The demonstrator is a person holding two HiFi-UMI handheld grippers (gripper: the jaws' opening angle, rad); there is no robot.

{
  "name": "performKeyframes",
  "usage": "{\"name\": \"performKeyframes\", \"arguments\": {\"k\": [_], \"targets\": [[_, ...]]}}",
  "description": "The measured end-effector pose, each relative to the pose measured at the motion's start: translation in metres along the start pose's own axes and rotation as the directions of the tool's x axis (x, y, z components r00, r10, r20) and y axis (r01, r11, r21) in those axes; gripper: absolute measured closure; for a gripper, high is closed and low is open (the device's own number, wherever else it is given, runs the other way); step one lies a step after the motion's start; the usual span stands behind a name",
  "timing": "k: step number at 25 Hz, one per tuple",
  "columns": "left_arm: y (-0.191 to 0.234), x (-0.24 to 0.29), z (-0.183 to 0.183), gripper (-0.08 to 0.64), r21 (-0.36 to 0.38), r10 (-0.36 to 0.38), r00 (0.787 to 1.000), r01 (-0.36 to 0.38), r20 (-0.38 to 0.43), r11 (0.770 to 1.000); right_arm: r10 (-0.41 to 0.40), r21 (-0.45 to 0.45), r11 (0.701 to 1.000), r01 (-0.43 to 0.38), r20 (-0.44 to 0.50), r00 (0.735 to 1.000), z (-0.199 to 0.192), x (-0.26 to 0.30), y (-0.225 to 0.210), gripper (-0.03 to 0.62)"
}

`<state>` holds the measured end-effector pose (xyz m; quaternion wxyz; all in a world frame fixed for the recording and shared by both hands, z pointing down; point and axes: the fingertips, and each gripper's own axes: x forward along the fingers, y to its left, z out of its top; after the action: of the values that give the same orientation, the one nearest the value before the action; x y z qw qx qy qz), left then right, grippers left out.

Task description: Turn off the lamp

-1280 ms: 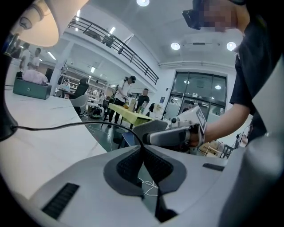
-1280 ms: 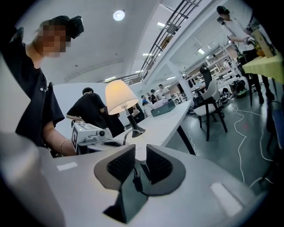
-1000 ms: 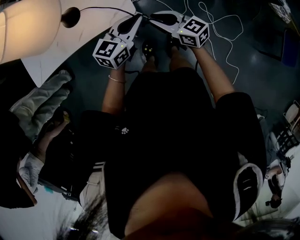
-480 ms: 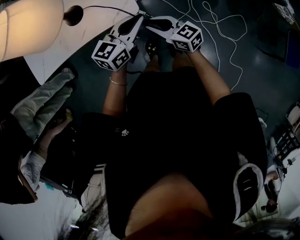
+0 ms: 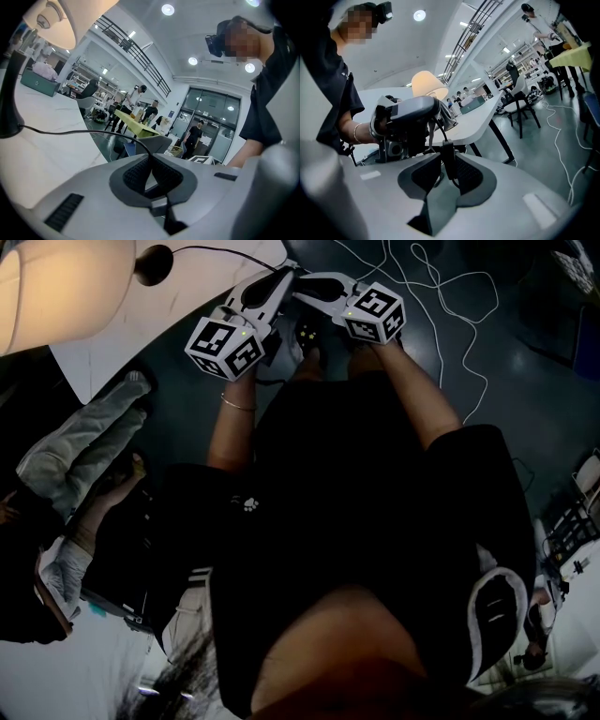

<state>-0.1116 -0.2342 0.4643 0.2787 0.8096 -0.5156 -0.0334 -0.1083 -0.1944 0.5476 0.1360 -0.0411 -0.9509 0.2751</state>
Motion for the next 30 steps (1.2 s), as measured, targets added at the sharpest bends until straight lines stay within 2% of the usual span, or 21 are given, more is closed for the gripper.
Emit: {"name": "performKeyframes", "arguments": {"k": [13, 30], "targets": [[-0.0013, -0.0003, -0.0003, 0.543, 0.003, -0.016, 1.0, 0.016, -0.013, 1.0, 0.0, 0.107, 0.994, -0.001, 0.012, 1.0, 0.0007, -0.0033, 0.0011, 0.511], [0.0011, -0.0033, -0.004, 0.543, -0.006, -0.002, 1.0, 0.002, -0.015, 1.0, 0.009, 0.151, 0.988, -0.01, 0.005, 1.0, -0.0015, -0.0027, -0.0003, 0.514]]}}
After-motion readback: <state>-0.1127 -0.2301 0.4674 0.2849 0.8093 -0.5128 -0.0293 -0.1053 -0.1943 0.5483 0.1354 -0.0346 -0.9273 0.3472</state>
